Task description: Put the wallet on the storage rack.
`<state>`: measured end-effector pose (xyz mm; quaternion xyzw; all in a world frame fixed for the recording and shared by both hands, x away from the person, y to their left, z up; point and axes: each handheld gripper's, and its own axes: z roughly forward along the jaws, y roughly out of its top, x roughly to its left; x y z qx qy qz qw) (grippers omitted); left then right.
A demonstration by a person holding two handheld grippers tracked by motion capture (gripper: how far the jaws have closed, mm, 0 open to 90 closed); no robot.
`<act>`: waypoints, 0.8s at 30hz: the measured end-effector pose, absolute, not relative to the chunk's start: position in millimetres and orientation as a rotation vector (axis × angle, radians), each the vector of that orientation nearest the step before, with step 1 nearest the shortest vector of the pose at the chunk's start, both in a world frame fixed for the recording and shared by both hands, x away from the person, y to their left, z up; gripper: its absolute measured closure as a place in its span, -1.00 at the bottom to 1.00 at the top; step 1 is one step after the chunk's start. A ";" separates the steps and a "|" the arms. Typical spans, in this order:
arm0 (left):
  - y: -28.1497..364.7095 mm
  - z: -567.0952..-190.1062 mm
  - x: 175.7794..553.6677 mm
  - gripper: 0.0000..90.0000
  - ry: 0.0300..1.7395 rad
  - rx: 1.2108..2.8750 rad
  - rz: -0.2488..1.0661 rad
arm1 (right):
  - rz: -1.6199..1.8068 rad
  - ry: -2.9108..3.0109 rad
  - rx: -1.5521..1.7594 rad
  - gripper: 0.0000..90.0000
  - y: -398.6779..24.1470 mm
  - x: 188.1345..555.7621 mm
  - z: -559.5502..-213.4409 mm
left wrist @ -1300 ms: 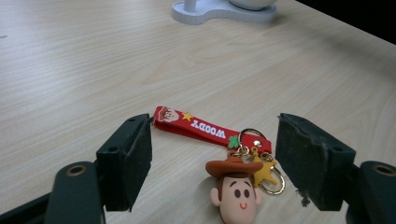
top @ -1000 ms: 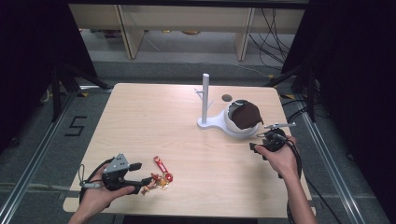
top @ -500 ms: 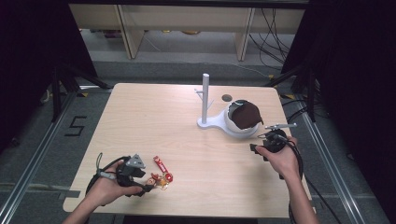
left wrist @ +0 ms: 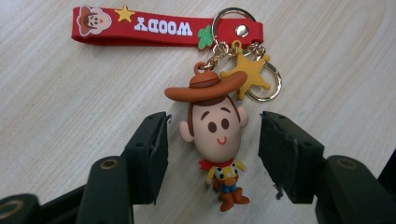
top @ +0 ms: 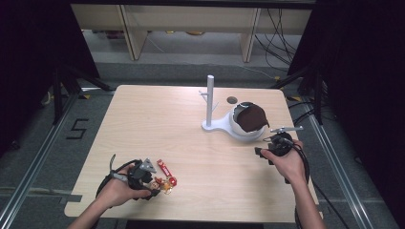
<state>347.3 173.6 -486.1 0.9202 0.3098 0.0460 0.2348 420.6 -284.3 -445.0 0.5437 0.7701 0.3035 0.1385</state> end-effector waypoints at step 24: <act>165.8 -488.4 352.1 -0.03 0.770 2.649 0.144 | 0.882 2.257 1.608 -0.15 -287.4 417.8 -441.9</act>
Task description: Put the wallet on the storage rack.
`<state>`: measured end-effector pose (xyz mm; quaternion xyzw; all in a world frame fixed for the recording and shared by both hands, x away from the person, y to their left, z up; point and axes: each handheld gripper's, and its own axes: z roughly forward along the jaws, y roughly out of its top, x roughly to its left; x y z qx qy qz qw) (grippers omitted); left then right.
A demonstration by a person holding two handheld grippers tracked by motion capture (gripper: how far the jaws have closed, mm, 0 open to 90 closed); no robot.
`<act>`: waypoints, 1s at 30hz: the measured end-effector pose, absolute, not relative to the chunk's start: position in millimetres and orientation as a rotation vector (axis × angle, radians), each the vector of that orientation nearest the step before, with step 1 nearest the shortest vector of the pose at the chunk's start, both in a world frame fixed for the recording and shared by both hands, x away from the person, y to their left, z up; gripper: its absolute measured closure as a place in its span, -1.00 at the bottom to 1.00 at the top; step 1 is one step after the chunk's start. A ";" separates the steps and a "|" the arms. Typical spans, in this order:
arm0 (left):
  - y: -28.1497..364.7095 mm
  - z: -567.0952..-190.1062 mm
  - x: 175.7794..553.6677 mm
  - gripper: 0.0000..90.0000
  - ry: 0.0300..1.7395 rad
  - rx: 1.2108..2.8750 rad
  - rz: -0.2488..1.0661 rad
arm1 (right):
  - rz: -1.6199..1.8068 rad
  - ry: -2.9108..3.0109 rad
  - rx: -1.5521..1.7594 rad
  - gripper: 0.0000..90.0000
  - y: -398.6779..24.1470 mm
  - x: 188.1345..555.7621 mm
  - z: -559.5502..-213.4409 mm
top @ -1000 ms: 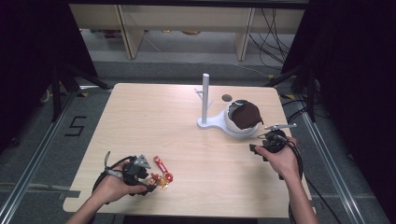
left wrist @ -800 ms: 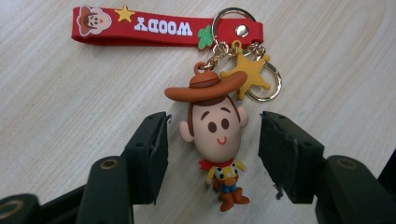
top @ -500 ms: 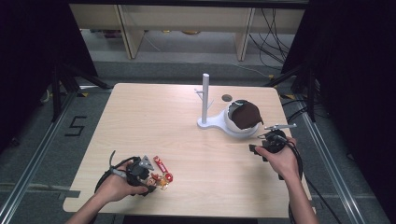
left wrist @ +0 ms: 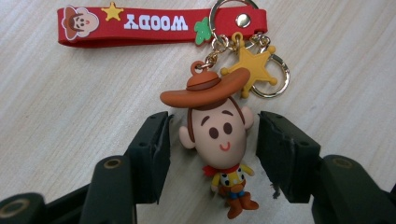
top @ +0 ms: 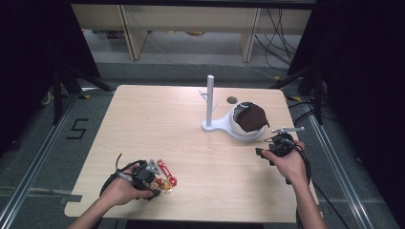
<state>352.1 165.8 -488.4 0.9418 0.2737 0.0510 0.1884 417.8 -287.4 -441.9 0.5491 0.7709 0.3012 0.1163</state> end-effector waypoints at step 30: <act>168.5 -465.2 347.0 0.27 0.813 2.386 0.178 | 0.885 2.206 1.575 -0.15 -291.8 412.5 -451.0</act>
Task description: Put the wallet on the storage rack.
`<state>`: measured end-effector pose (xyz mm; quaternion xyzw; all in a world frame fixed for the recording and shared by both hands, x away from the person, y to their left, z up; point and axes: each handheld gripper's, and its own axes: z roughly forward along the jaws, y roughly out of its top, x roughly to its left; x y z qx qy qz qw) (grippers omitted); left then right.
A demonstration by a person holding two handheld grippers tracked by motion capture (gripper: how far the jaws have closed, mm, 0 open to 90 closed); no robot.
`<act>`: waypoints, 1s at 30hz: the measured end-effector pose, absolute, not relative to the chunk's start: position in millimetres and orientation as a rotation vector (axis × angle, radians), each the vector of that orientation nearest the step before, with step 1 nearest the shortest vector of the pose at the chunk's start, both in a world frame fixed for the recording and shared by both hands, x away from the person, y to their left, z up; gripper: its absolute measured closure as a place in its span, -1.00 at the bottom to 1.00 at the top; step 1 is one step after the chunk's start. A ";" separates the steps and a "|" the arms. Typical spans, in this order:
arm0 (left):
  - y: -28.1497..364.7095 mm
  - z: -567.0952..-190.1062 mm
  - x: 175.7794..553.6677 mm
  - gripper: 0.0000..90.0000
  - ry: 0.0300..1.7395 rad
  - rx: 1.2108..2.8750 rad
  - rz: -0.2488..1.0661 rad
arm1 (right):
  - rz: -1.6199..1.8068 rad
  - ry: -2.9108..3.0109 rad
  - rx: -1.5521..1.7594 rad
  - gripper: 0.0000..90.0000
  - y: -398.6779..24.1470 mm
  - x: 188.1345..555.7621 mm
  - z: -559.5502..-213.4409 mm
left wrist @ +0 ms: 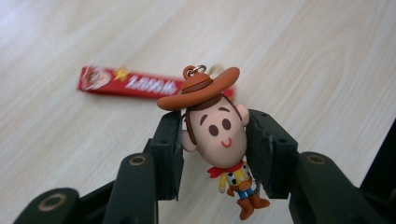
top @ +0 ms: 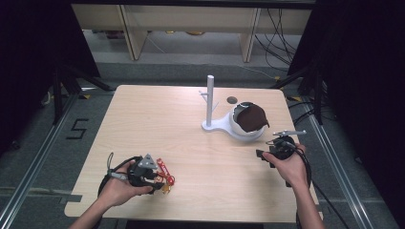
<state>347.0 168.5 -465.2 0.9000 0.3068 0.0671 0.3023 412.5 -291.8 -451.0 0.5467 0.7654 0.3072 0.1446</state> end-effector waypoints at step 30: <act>152.0 -402.5 389.7 0.27 0.818 1.959 0.389 | 0.980 2.166 1.570 -0.13 -278.5 397.4 -469.8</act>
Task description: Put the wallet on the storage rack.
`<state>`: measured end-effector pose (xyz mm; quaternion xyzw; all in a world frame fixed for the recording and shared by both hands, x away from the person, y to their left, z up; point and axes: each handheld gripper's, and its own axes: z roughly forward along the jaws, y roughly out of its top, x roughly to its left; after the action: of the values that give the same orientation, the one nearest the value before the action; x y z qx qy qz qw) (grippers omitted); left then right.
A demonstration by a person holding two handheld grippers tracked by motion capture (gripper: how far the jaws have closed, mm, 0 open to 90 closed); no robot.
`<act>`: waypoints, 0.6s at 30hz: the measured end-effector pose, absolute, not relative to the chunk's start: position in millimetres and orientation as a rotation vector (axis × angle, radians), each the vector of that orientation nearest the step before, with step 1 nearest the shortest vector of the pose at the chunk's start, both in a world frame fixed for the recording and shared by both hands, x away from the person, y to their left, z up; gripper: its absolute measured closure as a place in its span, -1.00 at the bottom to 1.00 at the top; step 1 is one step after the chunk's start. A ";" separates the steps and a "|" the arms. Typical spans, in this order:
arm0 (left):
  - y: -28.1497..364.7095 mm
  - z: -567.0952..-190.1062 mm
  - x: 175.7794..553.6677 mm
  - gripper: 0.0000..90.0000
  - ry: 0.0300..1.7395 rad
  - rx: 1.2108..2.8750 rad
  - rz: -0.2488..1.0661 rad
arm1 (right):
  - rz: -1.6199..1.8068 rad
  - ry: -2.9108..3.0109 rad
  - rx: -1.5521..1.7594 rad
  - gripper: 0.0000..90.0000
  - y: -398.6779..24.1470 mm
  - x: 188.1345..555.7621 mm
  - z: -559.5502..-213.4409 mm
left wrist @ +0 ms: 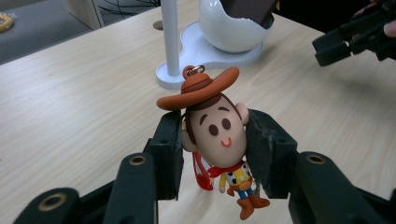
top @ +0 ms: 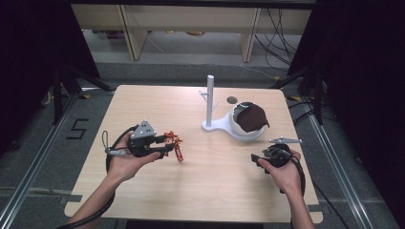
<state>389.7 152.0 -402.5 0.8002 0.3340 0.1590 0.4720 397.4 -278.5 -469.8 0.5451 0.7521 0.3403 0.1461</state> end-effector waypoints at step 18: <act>133.8 -382.0 415.8 0.27 0.787 1.884 0.436 | 1.131 2.133 1.515 -0.10 -264.1 385.3 -485.0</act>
<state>415.8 133.8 -382.0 0.7800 0.3257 0.1805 0.5030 385.3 -264.1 -485.0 0.5260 0.7403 0.3927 0.1451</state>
